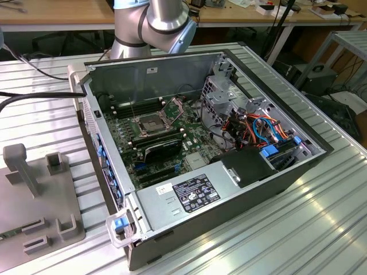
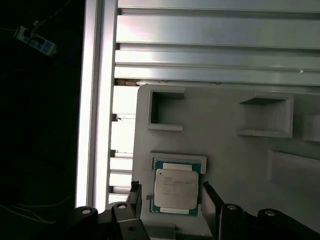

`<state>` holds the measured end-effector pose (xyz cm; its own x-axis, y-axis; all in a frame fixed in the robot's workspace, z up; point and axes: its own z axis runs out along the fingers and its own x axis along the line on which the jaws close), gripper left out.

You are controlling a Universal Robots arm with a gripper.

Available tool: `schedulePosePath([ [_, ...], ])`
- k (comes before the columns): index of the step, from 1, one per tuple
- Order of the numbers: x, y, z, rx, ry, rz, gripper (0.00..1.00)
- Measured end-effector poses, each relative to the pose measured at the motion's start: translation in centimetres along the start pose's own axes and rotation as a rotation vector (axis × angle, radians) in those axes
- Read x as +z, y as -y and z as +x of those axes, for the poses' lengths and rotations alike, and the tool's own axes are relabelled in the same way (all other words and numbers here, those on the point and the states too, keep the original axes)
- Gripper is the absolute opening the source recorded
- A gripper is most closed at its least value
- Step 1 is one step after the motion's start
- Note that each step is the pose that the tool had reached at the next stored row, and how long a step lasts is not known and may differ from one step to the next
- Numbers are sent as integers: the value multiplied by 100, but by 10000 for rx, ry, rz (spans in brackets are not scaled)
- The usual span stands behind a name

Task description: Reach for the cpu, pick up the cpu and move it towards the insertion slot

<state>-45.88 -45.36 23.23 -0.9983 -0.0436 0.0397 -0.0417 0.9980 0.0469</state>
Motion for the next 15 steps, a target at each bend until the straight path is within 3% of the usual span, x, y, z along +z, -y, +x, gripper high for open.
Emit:
schedulePosePath([
  [5, 82, 12, -3, 4, -1, 19, 60],
  [8, 140, 16, -5, 467, 18, 30, 60],
  [15, 141, 15, -5, 482, 19, 29, 61],
])
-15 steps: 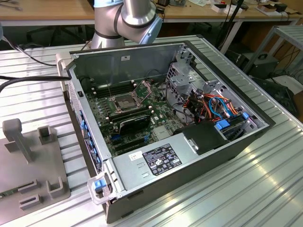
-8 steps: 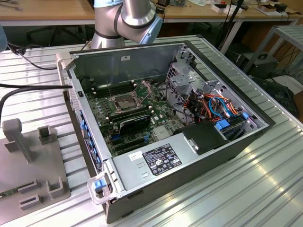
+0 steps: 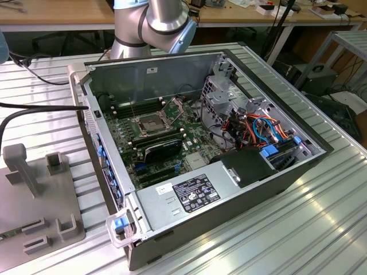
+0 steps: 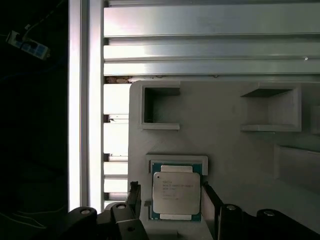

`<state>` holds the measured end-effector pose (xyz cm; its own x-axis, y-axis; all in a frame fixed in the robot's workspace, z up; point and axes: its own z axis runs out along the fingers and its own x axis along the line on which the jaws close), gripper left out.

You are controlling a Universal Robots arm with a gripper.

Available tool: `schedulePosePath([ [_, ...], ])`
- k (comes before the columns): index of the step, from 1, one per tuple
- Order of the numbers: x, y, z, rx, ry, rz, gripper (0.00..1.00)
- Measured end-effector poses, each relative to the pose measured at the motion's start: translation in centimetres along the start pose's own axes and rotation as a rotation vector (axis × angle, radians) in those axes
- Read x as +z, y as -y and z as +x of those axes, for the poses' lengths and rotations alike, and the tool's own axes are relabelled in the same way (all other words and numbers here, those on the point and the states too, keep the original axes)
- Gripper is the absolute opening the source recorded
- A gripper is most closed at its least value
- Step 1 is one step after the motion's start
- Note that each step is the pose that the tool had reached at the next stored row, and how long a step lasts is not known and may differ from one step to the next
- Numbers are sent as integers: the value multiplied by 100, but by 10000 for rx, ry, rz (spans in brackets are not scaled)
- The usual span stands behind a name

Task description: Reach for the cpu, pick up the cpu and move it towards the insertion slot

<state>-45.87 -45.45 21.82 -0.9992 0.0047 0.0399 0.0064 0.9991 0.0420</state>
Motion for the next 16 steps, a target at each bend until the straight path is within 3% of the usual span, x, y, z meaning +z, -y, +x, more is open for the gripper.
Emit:
schedulePosePath([
  [1, 4, 0, 0, 1, 1, -1, 67],
  [12, 205, 9, -9, 235, 0, -9, 67],
  [16, 216, 9, -28, 240, 1, -10, 67],
])
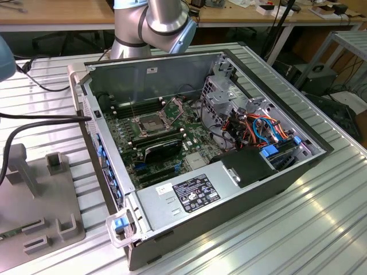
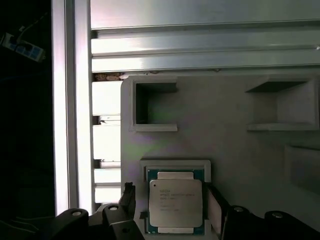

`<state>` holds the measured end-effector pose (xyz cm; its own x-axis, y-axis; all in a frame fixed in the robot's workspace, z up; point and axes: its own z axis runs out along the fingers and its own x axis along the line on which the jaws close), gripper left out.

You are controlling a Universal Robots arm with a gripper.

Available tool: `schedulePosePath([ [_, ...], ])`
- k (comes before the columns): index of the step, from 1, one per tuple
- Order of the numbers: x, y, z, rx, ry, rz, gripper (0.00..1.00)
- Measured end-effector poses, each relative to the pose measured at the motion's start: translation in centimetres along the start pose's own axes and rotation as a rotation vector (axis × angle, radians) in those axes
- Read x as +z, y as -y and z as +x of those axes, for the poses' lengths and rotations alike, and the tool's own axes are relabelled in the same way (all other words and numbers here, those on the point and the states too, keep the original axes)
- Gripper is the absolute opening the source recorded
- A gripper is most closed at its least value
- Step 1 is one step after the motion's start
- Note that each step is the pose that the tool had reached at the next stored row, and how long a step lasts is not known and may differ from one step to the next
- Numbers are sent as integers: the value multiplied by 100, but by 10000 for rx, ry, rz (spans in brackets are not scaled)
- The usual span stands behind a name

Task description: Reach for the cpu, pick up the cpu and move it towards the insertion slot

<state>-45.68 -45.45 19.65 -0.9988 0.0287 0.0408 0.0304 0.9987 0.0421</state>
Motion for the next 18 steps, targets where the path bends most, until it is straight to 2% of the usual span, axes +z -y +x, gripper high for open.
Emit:
schedulePosePath([
  [8, 3, 0, -4, -1, -2, 2, 67],
  [12, 30, 1, -10, -1, -1, 1, 67],
  [16, 86, 4, -13, 0, -3, 4, 67],
  [18, 89, 4, -14, 2, 2, 75, 67],
])
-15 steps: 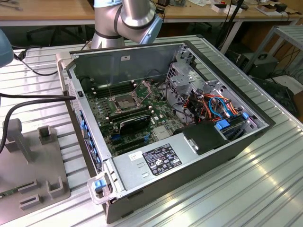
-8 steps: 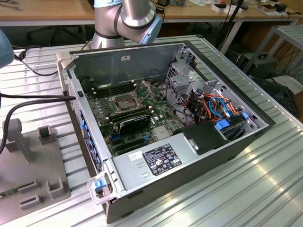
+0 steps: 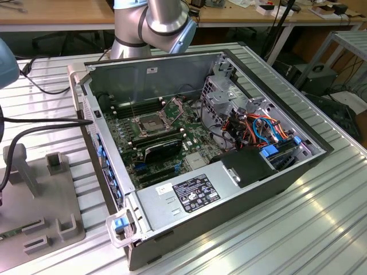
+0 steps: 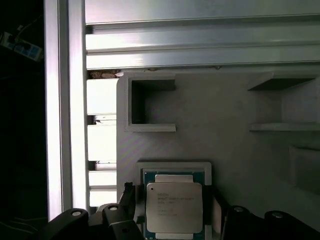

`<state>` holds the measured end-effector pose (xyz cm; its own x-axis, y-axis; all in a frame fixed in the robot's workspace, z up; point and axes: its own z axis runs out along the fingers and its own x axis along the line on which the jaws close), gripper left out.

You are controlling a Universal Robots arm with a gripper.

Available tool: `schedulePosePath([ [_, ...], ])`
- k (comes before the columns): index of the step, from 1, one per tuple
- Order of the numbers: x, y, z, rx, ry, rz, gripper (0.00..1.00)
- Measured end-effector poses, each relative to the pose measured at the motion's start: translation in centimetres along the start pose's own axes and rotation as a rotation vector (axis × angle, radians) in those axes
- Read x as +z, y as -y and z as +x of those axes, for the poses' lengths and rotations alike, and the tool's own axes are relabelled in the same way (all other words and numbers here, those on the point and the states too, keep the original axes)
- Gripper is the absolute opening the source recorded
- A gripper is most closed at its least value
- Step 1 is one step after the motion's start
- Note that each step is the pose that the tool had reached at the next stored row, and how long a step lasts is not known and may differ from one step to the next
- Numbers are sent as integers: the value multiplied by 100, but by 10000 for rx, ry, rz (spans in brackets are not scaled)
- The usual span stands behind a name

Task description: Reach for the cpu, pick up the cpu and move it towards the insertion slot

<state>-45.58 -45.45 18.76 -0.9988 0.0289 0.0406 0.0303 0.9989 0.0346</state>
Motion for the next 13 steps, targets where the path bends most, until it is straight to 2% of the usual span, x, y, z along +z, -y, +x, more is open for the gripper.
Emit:
schedulePosePath([
  [2, 0, 0, 0, 5, 3, 131, 67],
  [3, 1, 1, 0, 6, 5, 168, 67],
  [8, -1, -3, -6, 15, 5, 172, 67],
  [13, 0, -13, -18, 209, 9, 164, 67],
])
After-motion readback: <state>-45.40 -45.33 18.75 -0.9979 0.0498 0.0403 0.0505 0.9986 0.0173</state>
